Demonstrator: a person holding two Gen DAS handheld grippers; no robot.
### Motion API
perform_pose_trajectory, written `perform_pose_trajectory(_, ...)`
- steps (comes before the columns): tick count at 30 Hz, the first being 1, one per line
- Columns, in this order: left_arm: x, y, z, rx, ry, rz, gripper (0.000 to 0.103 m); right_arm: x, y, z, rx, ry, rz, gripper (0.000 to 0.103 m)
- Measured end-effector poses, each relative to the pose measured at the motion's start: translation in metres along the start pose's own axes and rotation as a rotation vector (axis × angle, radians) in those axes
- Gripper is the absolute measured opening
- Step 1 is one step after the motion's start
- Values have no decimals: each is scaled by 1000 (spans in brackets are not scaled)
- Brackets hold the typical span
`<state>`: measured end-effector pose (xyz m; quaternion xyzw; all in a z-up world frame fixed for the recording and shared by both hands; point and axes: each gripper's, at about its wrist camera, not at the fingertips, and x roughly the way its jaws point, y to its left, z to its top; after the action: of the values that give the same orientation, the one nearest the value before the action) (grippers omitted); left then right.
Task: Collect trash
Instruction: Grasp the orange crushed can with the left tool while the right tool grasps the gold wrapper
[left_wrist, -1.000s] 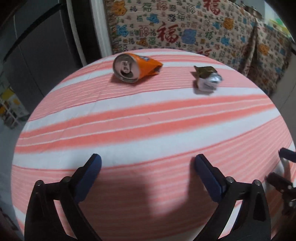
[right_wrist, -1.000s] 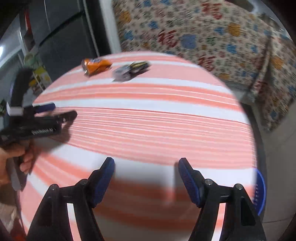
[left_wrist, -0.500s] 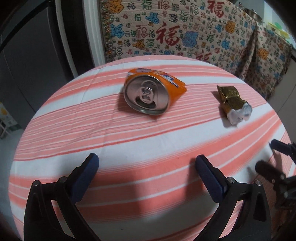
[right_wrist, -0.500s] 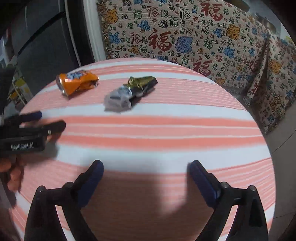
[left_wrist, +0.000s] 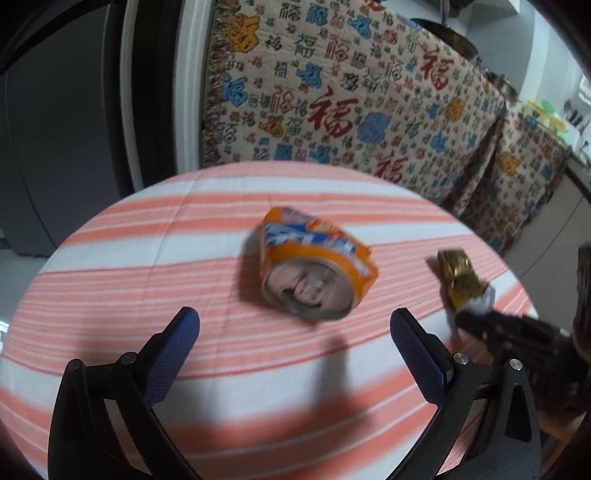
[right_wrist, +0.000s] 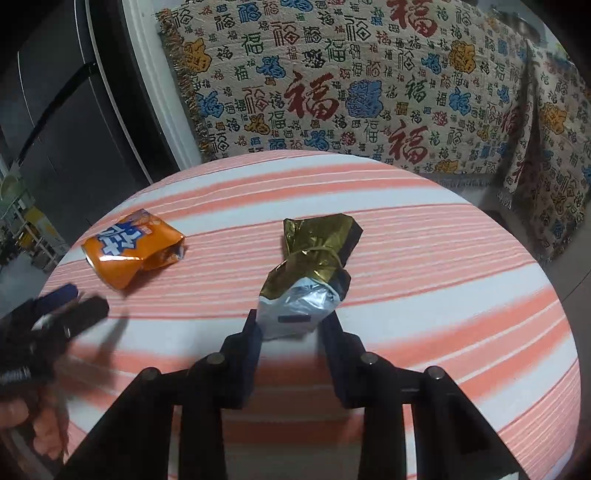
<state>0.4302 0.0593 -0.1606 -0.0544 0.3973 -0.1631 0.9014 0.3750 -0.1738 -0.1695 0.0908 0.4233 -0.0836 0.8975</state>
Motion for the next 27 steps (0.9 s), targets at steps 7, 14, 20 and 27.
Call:
perform_pose_trajectory(7,10,-24,9,129,-27,30,102,-23,-10,-28,-64,-8,-22,33)
perform_pose_trajectory(14,-1,-18,2,111,-58,11,62,-40,-14,-43,-101,-31,-34,33)
perform_pose_trajectory(20,-22,-18,-12,51,-72,3,60,-57,-20,-49,-141,-46,-35,33)
perform_pose_trajectory(27,-53,-45,-40,46,-53,3,59,-84,-47,-61,-143,-53,0,33)
